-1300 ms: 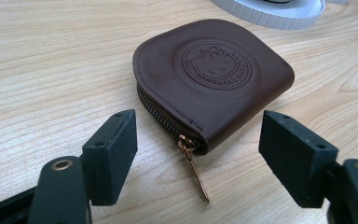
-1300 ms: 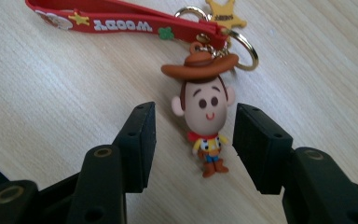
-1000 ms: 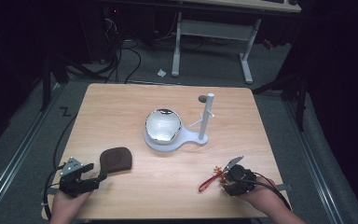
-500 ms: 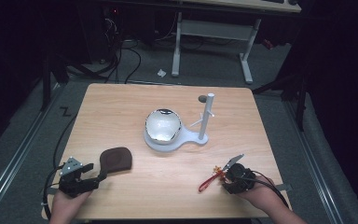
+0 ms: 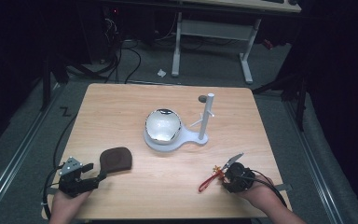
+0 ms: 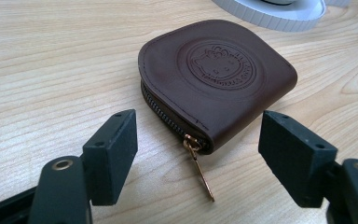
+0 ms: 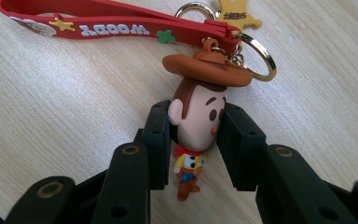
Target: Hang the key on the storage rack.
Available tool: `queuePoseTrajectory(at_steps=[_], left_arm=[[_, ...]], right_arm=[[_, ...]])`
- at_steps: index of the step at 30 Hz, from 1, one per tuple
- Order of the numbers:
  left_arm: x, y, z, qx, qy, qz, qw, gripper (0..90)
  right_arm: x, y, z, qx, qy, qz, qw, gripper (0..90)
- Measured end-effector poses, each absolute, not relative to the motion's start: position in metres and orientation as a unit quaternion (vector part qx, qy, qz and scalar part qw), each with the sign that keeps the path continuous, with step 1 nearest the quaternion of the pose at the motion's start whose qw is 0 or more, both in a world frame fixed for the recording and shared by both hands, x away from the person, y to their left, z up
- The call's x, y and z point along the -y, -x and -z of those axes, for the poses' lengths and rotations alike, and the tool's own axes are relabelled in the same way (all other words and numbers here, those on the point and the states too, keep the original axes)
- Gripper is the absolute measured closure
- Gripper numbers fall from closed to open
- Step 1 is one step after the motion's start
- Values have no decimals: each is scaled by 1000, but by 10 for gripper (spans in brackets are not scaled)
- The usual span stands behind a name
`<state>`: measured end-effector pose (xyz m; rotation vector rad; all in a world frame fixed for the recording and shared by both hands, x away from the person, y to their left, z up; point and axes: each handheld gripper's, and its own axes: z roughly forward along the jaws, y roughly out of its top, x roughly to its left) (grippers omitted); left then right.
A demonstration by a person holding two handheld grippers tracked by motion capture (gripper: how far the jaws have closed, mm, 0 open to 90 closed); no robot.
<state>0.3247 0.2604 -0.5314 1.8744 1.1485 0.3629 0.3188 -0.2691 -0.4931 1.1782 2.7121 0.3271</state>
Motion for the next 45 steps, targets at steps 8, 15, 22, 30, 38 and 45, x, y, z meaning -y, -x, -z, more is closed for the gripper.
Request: queuePoseTrajectory(at_steps=[8,15,22,30,38,45], left_arm=[[-260,-324,531,-463,-754,-148,442,285],[-260,-324,531,-464,-753,-148,442,285],[-260,-324,531,-464,-753,-148,443,285],[-260,-323,531,-463,-752,-148,444,285],[-259,-323,531,-462,-752,-148,445,284],[-260,-324,531,-461,-752,-150,447,283]], right_arm=[[270,-320,488,-906,-403,-106,79,661],[278,-321,475,-900,-416,-108,73,661],[285,-320,461,-896,-425,-111,63,662],[292,-320,443,-893,-428,-117,68,662],[292,-322,426,-894,-426,-117,68,662],[291,-325,406,-894,-426,-119,66,662]])
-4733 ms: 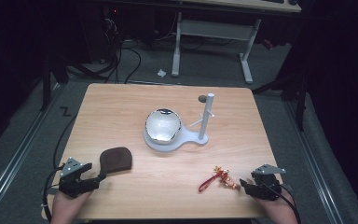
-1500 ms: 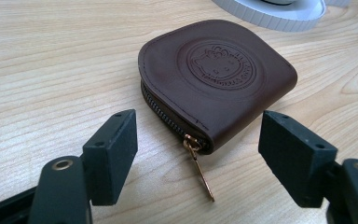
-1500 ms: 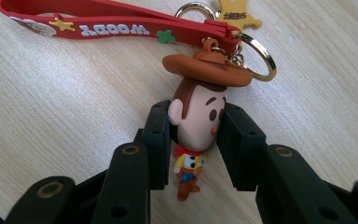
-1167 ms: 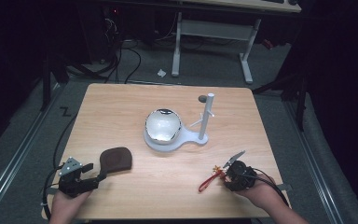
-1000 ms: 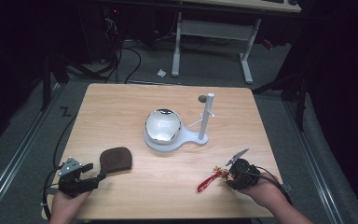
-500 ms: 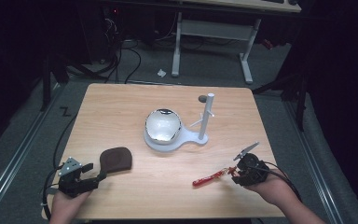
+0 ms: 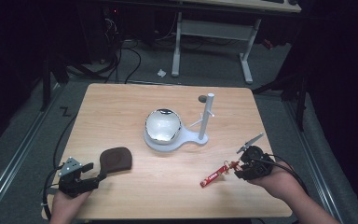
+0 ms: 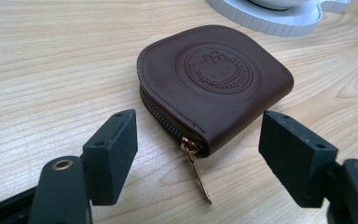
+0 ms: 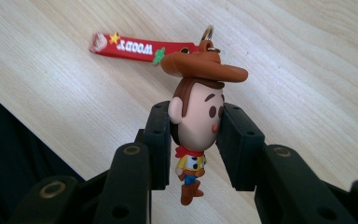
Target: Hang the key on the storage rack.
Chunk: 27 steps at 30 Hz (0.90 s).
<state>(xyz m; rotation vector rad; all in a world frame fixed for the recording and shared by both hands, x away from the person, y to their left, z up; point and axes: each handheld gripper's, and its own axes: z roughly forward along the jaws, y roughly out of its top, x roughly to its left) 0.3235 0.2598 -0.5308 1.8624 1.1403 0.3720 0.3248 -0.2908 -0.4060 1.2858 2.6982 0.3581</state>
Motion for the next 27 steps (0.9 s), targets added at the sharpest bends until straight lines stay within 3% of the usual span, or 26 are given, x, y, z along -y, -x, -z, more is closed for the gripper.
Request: queuePoseTrajectory(at_steps=[27], left_arm=[[-262,-324,531,-463,-749,-151,449,283]], right_arm=[[284,-335,348,-896,-417,-125,87,664]])
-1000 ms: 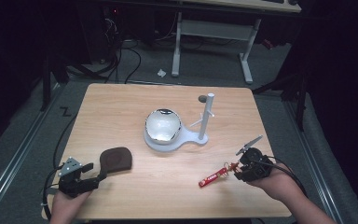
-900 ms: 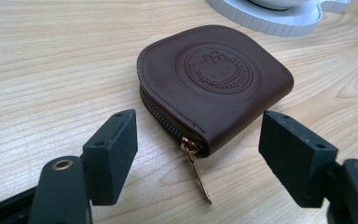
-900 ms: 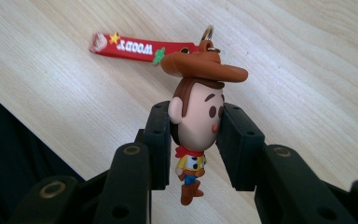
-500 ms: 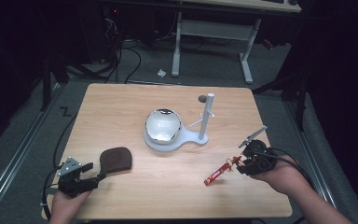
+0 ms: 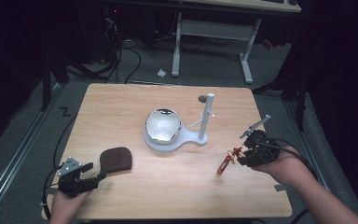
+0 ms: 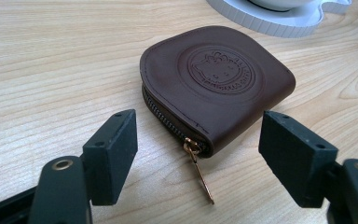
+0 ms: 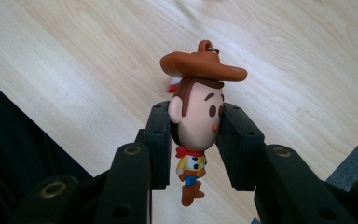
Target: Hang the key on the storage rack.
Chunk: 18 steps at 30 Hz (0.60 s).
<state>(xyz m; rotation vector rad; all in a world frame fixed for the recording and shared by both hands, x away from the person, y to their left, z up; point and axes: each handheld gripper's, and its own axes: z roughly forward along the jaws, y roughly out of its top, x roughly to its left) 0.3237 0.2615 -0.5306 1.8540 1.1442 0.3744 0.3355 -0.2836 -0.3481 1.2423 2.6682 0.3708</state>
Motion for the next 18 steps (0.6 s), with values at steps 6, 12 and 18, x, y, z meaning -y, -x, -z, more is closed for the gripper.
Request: queuePoseTrajectory(at_steps=[6,12,18], left_arm=[[-262,-324,531,-463,-748,-151,450,281],[-263,-323,530,-463,-748,-151,452,281],[-264,-323,530,-463,-746,-151,453,281]], right_arm=[[280,-341,341,-895,-415,-131,96,664],[273,-347,335,-897,-409,-132,100,665],[265,-353,330,-899,-403,-136,103,664]])
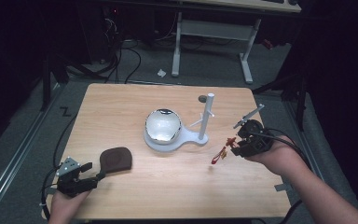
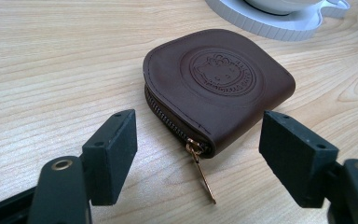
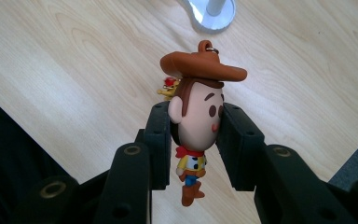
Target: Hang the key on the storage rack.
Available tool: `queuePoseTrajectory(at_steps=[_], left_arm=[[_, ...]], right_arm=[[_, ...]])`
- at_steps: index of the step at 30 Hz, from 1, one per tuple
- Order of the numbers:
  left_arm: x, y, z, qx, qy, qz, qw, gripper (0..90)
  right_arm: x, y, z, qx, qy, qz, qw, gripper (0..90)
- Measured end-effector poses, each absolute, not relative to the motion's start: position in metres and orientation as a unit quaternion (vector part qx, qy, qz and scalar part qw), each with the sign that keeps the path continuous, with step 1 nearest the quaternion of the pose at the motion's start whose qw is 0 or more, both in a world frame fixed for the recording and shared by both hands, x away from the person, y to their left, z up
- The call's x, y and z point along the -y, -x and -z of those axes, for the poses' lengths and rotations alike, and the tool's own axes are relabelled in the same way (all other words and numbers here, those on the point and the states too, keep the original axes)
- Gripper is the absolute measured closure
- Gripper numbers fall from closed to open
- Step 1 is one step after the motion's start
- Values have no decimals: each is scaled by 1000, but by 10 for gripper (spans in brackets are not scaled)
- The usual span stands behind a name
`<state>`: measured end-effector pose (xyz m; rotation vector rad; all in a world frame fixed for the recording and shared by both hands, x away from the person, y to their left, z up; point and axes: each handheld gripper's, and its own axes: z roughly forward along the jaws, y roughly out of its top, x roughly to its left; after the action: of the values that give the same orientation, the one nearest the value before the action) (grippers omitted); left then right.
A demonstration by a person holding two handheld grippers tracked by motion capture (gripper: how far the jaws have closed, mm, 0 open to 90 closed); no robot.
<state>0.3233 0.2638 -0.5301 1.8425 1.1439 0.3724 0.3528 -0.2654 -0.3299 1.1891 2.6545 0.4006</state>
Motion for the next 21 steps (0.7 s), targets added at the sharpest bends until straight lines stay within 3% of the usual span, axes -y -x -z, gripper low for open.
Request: queuePoseTrajectory(at_steps=[21], left_arm=[[-266,-324,531,-463,-744,-146,458,279]], right_arm=[[243,-378,307,-900,-396,-151,102,664]])
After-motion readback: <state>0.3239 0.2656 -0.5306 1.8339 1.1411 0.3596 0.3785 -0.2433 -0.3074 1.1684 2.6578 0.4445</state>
